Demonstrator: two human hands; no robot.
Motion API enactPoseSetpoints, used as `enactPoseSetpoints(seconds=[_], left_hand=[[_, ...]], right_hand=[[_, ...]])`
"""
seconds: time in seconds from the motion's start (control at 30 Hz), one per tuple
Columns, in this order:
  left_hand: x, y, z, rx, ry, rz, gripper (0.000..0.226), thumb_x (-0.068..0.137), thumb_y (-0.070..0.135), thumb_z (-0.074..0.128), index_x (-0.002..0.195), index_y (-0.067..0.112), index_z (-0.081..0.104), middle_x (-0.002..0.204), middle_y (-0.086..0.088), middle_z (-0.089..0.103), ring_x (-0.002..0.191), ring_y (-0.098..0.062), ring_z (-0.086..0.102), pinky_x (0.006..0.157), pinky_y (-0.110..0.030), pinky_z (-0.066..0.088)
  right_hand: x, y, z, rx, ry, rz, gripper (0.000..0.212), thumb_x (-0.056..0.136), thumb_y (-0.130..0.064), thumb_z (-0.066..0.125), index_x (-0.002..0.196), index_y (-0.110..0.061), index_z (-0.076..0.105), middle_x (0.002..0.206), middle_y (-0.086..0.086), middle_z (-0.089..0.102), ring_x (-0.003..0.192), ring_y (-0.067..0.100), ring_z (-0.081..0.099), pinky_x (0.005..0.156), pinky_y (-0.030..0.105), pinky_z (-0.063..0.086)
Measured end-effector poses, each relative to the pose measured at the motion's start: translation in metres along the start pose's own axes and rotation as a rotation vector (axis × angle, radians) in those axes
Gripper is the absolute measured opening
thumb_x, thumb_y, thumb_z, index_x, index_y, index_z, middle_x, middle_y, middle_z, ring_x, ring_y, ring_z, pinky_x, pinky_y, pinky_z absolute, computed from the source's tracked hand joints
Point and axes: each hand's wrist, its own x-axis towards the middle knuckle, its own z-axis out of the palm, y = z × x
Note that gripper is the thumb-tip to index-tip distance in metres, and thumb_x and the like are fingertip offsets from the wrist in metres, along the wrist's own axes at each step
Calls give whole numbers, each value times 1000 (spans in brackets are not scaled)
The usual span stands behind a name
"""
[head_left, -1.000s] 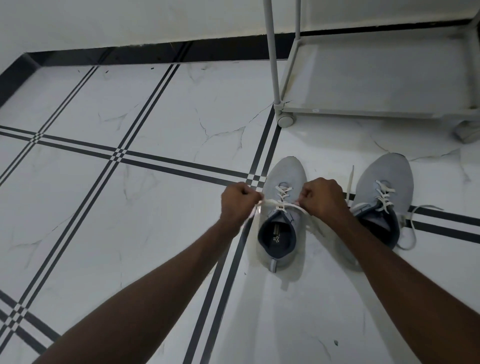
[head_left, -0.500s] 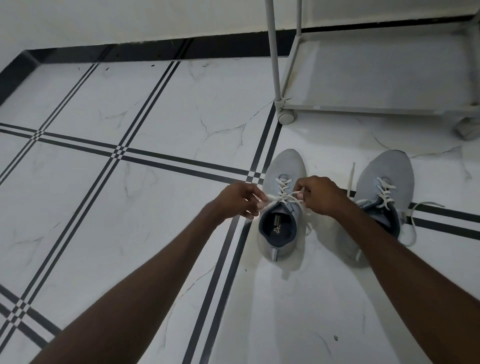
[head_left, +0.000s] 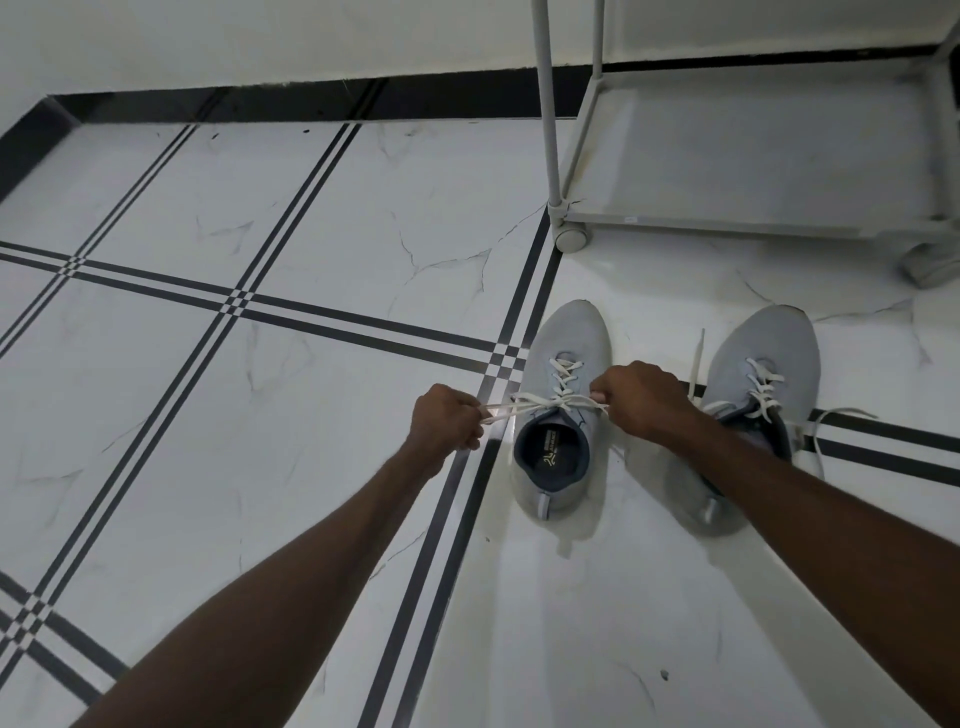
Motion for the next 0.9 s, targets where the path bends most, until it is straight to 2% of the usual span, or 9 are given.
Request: enactPoseSetpoints(seconds=[0.2,0.3,0.4,0.53,0.6,0.67,0.77,0.83,0.9], left_hand=[[1,-10,10,-5,69,-97,16,88,10,66,81,2,79,56,-5,63,43,-13,55,52,-24,52],[0,-12,11,97,108,-96,17,86,10,66,80,0,78,61,-10,67,46,-16,58,65,-31,57],[-1,-10,12,172,133,-108,16,84,7,65,79,-3,77,69,-15,74,50,-19,65,69,-32,59],[-1,-8,12,139,74,-72,17,87,11,68,81,-1,77,65,-12,73,57,-25,72,74,-39,63],[0,-4,10,141,15,2,19,90,18,66,88,3,77,73,-12,75,68,-28,75,78,-40,62],[2,3,9,227,-20,117,31,91,30,64,111,8,71,101,-13,76,95,-29,73,90,-41,57],[0,21,12,299,-77,318,61,92,37,63,144,10,44,146,-12,51,134,-29,47,109,-38,37],[-5,30,23,375,-117,454,63,90,40,65,143,12,46,147,-11,50,134,-28,46,108,-37,37],[-9,30,37,483,-112,532,52,88,39,67,132,14,58,130,-13,62,118,-30,58,97,-38,47]], right_hand=[[-3,4,9,-92,36,-49,15,82,-10,56,76,-23,64,89,7,70,86,32,63,64,30,35],[-3,8,14,-87,19,-67,19,81,-10,55,68,-24,53,89,7,69,88,31,63,63,30,34],[0,12,20,-35,-3,-38,27,79,-10,54,58,-23,44,88,7,69,87,30,63,64,29,37],[3,13,22,-11,-10,-49,21,80,-10,56,64,-22,50,87,10,69,86,32,64,64,32,44],[6,14,20,15,-25,-52,18,87,-13,55,70,-19,58,92,14,69,89,34,64,66,32,42],[9,16,17,97,-33,-19,20,92,-17,51,78,-10,64,98,18,69,93,36,63,67,31,37],[5,16,15,147,114,83,25,95,-24,45,98,-6,63,108,19,66,101,37,58,76,36,43],[1,8,17,138,235,51,24,89,-22,50,108,-10,59,112,18,61,104,37,53,84,42,47],[-4,-3,22,205,218,-26,36,79,-22,57,114,-13,60,114,17,57,105,36,51,88,42,47]])
